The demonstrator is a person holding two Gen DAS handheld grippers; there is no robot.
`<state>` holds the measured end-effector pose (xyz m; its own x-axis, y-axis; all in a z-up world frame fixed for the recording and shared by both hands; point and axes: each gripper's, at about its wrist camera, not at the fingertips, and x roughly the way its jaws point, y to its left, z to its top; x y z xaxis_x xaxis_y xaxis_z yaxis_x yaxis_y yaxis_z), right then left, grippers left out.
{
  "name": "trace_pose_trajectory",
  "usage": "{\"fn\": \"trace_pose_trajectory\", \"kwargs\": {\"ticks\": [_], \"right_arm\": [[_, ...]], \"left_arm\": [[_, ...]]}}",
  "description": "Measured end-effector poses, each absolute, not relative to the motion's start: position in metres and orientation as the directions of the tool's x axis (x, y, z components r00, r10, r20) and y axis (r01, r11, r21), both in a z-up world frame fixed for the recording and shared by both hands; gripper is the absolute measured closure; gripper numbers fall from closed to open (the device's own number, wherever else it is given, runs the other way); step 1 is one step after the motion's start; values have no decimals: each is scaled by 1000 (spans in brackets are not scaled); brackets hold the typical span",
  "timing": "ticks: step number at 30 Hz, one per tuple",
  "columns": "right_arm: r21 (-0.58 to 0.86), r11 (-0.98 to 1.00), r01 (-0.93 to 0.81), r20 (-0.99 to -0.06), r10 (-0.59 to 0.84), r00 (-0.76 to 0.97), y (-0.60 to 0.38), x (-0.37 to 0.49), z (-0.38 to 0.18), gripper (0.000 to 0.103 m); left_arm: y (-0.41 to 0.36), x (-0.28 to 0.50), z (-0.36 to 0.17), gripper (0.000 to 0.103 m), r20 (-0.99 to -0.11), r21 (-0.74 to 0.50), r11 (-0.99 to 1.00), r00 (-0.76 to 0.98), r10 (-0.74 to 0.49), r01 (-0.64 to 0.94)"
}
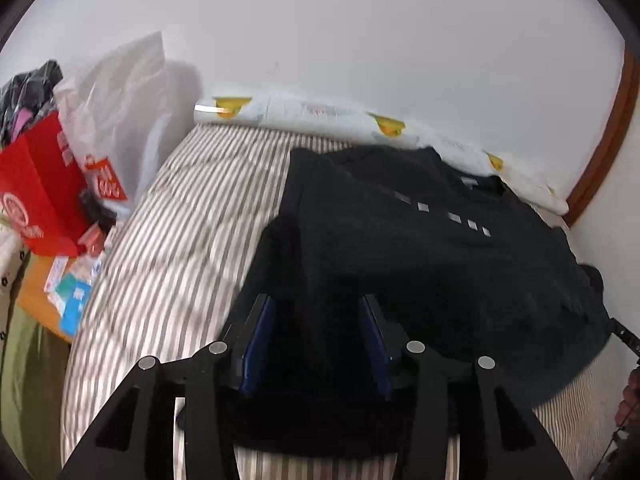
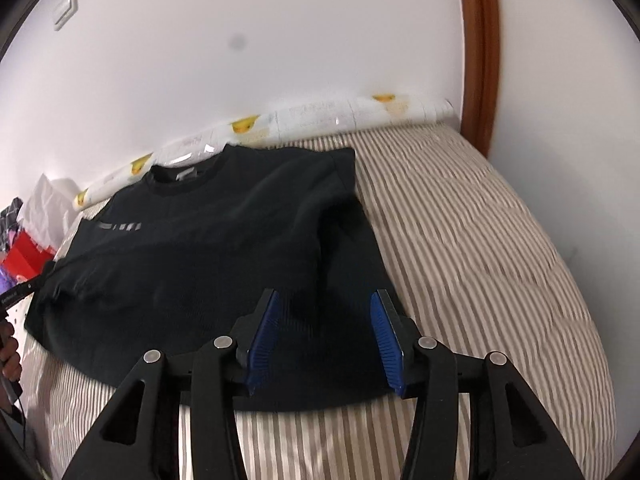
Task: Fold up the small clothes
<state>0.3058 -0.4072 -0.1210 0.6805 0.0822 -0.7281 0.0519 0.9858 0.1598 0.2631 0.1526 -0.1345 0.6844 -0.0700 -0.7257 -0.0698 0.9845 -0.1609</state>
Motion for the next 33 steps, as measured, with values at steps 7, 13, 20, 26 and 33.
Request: {"fn": "trace_pose_trajectory", "kwargs": {"ticks": [7, 13, 20, 26, 33], "right_arm": [[175, 982, 71, -766, 90, 637, -406, 269, -148, 51], [198, 975, 104, -777, 91, 623, -409, 258, -159, 47], [303, 938, 168, -751, 126, 648, -422, 262, -153, 34], [364, 907, 212, -747, 149, 647, -425, 284, -157, 33], [410, 876, 252, -737, 155, 658, -430, 306, -165, 30]], "left_arm": [[158, 209, -152, 57, -746, -196, 978, 658, -98, -76], [163, 191, -171, 46, -759, -265, 960, 633, -149, -92], [183, 199, -180, 46, -710, -441, 892, 647, -277, -102], [183, 215, -182, 44, -700, -471, 876, 650, -297, -106], [162, 228, -178, 44, -745, -334, 936, 640, -189, -112]]}}
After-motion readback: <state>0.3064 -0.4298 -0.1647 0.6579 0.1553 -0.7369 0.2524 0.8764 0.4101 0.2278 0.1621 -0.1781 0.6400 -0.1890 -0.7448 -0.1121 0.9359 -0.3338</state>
